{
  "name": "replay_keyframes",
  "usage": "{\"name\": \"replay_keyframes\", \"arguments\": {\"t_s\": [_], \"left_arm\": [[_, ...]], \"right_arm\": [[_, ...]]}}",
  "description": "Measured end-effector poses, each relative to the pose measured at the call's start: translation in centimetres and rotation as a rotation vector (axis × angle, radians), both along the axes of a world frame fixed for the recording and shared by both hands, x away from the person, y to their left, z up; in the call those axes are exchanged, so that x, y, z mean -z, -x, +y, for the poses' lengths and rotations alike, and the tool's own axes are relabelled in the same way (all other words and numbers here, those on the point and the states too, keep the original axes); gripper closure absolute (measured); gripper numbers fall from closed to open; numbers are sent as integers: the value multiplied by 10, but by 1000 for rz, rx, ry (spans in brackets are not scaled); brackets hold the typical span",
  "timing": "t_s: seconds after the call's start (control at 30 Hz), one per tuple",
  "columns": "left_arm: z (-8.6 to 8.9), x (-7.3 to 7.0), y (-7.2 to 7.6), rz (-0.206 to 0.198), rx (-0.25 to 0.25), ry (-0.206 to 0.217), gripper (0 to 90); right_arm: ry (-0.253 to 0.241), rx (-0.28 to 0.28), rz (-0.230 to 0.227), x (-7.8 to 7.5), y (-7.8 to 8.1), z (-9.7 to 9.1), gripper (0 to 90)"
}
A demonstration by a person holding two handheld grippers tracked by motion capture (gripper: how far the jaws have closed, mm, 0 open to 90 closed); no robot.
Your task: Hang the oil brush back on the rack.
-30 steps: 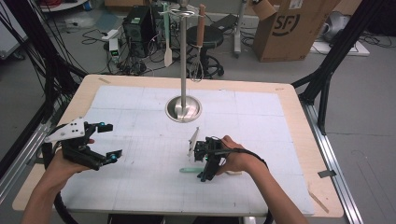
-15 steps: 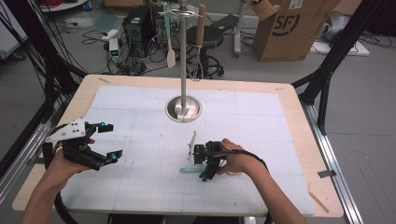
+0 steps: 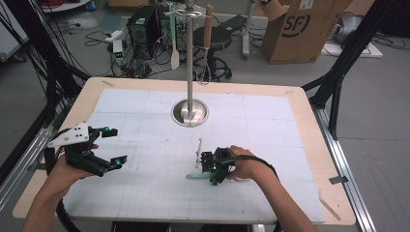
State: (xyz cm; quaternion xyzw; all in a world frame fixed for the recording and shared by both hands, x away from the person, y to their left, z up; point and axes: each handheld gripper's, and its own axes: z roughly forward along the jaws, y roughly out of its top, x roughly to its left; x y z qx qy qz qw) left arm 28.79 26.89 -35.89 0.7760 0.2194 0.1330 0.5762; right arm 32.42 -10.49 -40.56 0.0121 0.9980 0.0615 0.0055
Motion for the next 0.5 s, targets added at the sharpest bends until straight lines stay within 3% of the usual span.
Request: {"name": "replay_keyframes", "arguments": {"t_s": [0.1,0.33,0.5], "left_arm": [[0,0,0,2,0,2,17],[0,1,1,5,-2,0,16],[0,1,0,4,-2,-1,17]], "right_arm": [[13,-17,3,0,2,1,780],[25,-26,-4,-2,3,2,792],[-39,4,10,-11,-1,-5,794]]}}
